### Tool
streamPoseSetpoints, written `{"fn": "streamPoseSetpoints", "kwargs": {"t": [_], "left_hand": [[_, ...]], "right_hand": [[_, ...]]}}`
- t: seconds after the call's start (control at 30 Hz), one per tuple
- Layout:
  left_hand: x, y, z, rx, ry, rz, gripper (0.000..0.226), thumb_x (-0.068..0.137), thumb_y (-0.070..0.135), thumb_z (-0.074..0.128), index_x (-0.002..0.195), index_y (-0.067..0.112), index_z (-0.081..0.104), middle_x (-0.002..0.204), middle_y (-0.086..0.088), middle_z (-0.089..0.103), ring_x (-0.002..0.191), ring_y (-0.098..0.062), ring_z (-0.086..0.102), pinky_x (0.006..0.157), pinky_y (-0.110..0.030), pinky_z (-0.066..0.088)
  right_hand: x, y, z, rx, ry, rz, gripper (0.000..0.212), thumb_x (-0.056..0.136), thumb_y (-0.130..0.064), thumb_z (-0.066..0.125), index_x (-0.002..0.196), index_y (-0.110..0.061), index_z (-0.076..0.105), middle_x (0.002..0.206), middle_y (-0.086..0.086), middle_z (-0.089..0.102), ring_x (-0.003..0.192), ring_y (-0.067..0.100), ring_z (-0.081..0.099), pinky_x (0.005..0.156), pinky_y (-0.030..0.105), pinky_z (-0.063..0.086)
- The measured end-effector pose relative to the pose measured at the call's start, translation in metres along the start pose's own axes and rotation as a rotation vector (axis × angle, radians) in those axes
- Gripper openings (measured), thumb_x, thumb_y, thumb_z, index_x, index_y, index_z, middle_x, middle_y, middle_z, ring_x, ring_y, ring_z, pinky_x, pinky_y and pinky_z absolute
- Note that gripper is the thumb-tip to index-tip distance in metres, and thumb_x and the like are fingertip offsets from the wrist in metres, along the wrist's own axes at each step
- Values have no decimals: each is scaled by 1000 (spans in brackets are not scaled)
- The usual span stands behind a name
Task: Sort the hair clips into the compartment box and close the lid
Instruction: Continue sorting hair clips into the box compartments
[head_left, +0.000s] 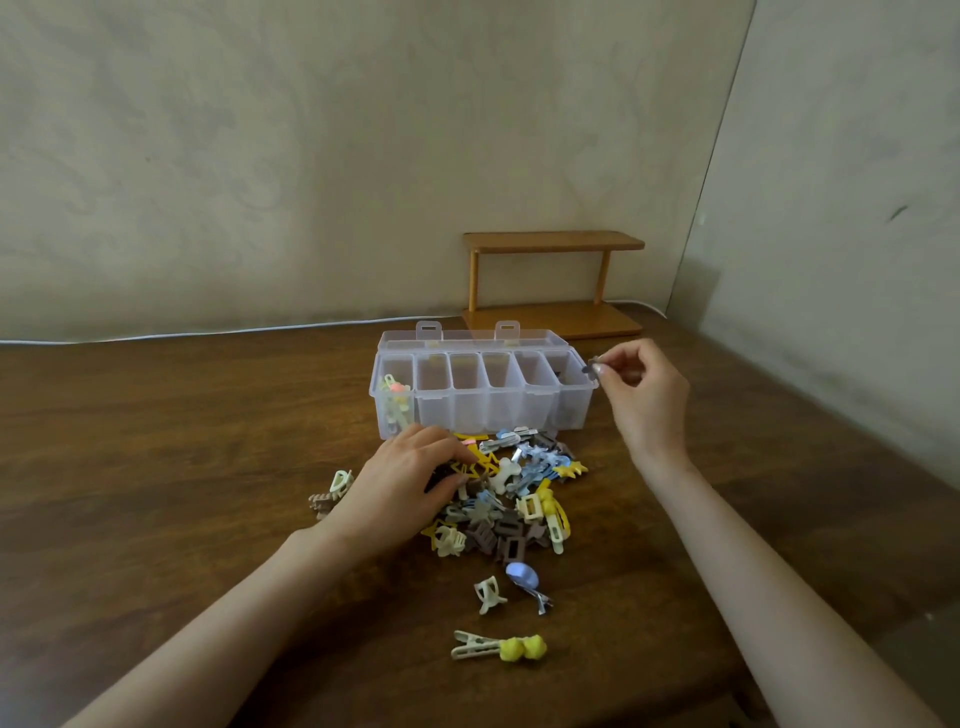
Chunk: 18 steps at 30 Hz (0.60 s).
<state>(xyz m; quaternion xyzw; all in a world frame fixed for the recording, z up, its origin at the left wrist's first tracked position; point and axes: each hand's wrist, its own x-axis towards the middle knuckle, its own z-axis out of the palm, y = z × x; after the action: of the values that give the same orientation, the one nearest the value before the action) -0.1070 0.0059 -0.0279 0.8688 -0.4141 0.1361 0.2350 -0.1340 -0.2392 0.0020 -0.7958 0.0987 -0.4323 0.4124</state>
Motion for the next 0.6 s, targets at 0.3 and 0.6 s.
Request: {"fn": "streamPoseSetpoints", "kwargs": {"t": [0.3,0.6], "left_hand": [[-2,2,0,-5,-21,-16,24,90,20,55,113,24,62,114,9,57,108,-9,47,91,-23,40],[0,-1,-4,10,-66,-66,33,84,12,53,113,25,59,115,9,57,107,-10,46,84,-21,39]], "right_hand": [[0,17,12,-168,-93,-41,16,87,-2,58,94,-14,66,94,1,63,84,13,57,75,24,49],[-7,12,9,-84,-105,-89,19,88,-1,57,92,-18,65,97,-1,62,86,7,57,72,12,45]]}}
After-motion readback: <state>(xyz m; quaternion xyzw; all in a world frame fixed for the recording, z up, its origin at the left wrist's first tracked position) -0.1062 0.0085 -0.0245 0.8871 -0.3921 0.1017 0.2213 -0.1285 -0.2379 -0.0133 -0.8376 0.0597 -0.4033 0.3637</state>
